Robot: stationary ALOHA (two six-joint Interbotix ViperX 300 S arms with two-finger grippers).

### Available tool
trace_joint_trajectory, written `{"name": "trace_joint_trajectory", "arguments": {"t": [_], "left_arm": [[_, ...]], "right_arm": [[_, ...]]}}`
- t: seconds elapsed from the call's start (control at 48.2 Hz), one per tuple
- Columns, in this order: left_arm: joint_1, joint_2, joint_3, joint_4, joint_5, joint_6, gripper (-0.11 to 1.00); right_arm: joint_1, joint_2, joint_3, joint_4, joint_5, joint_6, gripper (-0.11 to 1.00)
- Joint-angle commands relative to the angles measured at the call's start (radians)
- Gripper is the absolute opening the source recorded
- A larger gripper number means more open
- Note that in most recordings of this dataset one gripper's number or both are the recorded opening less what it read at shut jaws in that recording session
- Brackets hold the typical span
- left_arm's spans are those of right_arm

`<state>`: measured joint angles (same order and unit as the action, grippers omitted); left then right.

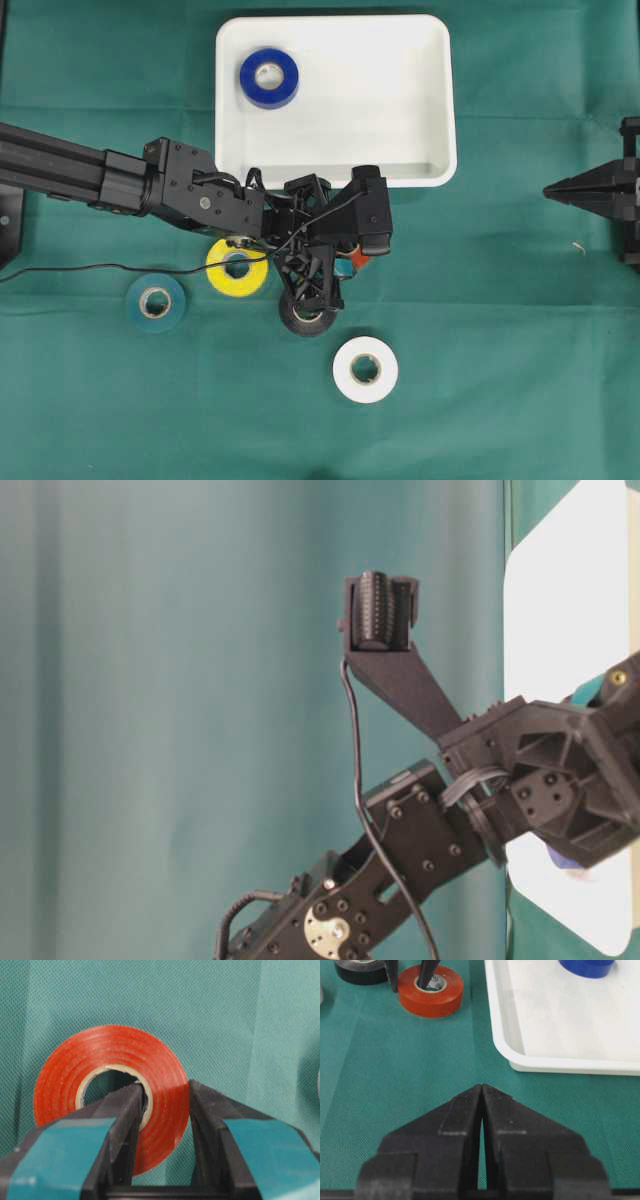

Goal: Put the tape into the white case with the left arm.
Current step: 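Lower the left gripper into the red tape hole and grasp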

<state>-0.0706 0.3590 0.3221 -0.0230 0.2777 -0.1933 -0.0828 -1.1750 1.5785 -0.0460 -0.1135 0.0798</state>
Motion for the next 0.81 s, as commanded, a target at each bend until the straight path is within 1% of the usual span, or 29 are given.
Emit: {"name": "trace_joint_trajectory", "arguments": {"t": [0.0,0.249,0.519,0.789], "left_arm": [[0.003,-0.037,-0.017,0.003,0.0,0.0,0.25],[-0.002,-0.074,-0.017,0.003,0.005,0.0,0.25],[-0.012,-0.138,-0.031,0.003,0.044,0.002,0.25],[-0.014,-0.186,-0.054,0.003,0.138,0.002,0.25]], "right_arm": [[-0.002,0.005,-0.011,-0.003,-0.011,0.0,-0.09],[-0.002,0.005,-0.011,-0.003,-0.011,0.0,-0.09],[-0.002,0.003,-0.011,-0.003,-0.011,0.002,-0.09],[-0.002,0.003,-0.011,-0.003,-0.011,0.0,-0.09]]}}
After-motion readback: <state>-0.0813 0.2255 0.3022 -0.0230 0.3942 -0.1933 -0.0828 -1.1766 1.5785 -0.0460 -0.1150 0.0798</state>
